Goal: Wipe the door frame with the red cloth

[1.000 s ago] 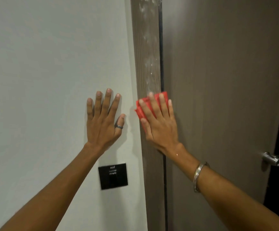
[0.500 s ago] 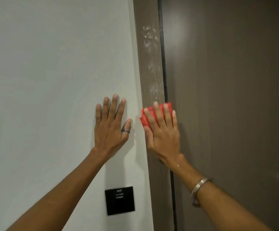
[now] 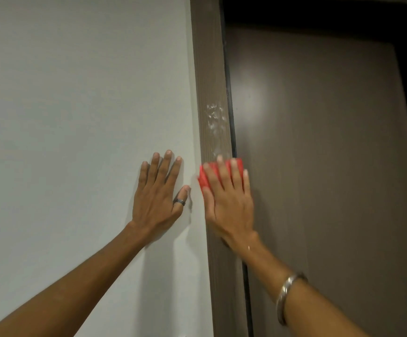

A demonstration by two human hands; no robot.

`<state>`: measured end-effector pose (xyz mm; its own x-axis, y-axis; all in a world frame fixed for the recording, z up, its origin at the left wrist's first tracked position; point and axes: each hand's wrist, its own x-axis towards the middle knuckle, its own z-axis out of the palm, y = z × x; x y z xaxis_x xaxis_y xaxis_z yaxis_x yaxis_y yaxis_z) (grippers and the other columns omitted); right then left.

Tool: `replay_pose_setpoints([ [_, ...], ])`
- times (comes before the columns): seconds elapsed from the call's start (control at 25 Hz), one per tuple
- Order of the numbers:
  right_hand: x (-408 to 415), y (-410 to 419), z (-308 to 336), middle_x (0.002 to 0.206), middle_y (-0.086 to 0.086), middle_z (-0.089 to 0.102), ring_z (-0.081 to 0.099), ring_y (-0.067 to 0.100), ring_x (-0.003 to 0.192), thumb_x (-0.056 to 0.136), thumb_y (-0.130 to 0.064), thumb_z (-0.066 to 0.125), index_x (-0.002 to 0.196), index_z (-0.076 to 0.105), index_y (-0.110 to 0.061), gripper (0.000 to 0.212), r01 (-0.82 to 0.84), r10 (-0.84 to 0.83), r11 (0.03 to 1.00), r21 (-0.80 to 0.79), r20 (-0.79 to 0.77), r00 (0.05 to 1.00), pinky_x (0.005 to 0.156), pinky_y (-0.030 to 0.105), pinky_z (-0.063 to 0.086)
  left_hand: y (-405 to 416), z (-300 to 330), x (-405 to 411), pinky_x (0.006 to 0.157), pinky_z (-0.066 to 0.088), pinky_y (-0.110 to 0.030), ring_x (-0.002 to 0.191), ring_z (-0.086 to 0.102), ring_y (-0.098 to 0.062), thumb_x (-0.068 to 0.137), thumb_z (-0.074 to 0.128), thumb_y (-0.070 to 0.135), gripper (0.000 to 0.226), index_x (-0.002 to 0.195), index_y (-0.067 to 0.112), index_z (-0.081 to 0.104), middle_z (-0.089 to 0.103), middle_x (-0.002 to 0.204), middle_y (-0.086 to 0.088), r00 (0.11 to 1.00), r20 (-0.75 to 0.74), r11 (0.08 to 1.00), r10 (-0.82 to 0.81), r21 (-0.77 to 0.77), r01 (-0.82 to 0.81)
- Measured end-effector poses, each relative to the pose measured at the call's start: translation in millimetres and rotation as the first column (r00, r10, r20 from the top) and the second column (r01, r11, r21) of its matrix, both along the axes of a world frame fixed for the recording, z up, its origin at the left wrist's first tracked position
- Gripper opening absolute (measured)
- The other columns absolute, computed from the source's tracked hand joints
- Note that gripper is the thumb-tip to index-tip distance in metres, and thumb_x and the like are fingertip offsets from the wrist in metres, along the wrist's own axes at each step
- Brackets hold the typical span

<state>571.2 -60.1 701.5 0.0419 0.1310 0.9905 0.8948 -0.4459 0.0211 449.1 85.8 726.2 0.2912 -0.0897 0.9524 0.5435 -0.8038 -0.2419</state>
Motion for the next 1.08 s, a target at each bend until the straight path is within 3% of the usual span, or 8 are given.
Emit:
replay_pose_setpoints([
  [0.12,1.2,5.4,68.3,0.177,0.003,0.006,-0.001,0.032,0.165,0.109,-0.046,0.026,0.167,0.014,-0.03,0.062,-0.026,0.028,0.999,0.041,-0.055,0.998,0.134,0.057,0.004,-3.8,31.2,4.5,0.133,0.0,-0.051,0.163,-0.005,-0.028,0.105,0.033,0.054,0.077,0.168,0.015,0.009,-0.001,0.176,-0.009,0.999,0.047,1.0,0.015,-0.011,-0.014],
  [0.28,25.6,-6.6,66.3,0.177,0.003,0.004,-0.001,0.028,0.165,0.109,-0.046,0.025,0.167,0.014,-0.032,0.061,0.027,-0.004,0.992,-0.124,0.182,0.983,0.134,0.058,0.004,2.0,41.5,1.2,0.134,0.003,-0.052,0.164,-0.004,-0.028,0.105,0.033,0.052,0.077,0.168,0.013,0.01,0.001,0.176,-0.009,0.999,0.039,0.999,0.019,0.041,-0.02],
  [0.6,18.5,-11.2,97.5,0.177,0.002,0.007,0.0,0.029,0.165,0.109,-0.046,0.027,0.166,0.018,-0.033,0.06,0.025,-0.013,0.995,-0.099,0.118,0.993,0.134,0.056,0.001,-1.0,52.1,-4.4,0.134,-0.002,-0.049,0.163,-0.011,-0.027,0.105,0.029,0.05,0.078,0.167,0.013,0.001,-0.009,0.176,-0.008,0.995,0.091,0.998,0.035,-0.055,-0.03],
  [0.92,14.4,-10.4,137.9,0.177,0.0,0.003,-0.004,0.027,0.165,0.109,-0.048,0.024,0.167,0.015,-0.033,0.06,-0.002,0.019,0.989,-0.145,0.116,0.993,0.134,0.055,-0.004,-4.5,63.4,6.9,0.134,0.0,-0.05,0.163,-0.008,-0.027,0.105,0.03,0.048,0.077,0.167,0.012,0.003,-0.007,0.176,-0.009,0.995,0.097,0.996,-0.016,-0.084,0.024],
  [1.08,15.6,-11.9,150.7,0.177,0.0,0.006,-0.002,0.028,0.165,0.109,-0.048,0.024,0.166,0.016,-0.033,0.06,-0.011,0.022,0.992,-0.122,0.089,0.996,0.134,0.057,0.001,-9.3,71.9,13.8,0.134,-0.001,-0.05,0.163,-0.009,-0.027,0.105,0.029,0.048,0.076,0.167,0.014,0.002,-0.007,0.176,-0.008,0.995,0.1,0.995,-0.022,-0.094,0.032],
])
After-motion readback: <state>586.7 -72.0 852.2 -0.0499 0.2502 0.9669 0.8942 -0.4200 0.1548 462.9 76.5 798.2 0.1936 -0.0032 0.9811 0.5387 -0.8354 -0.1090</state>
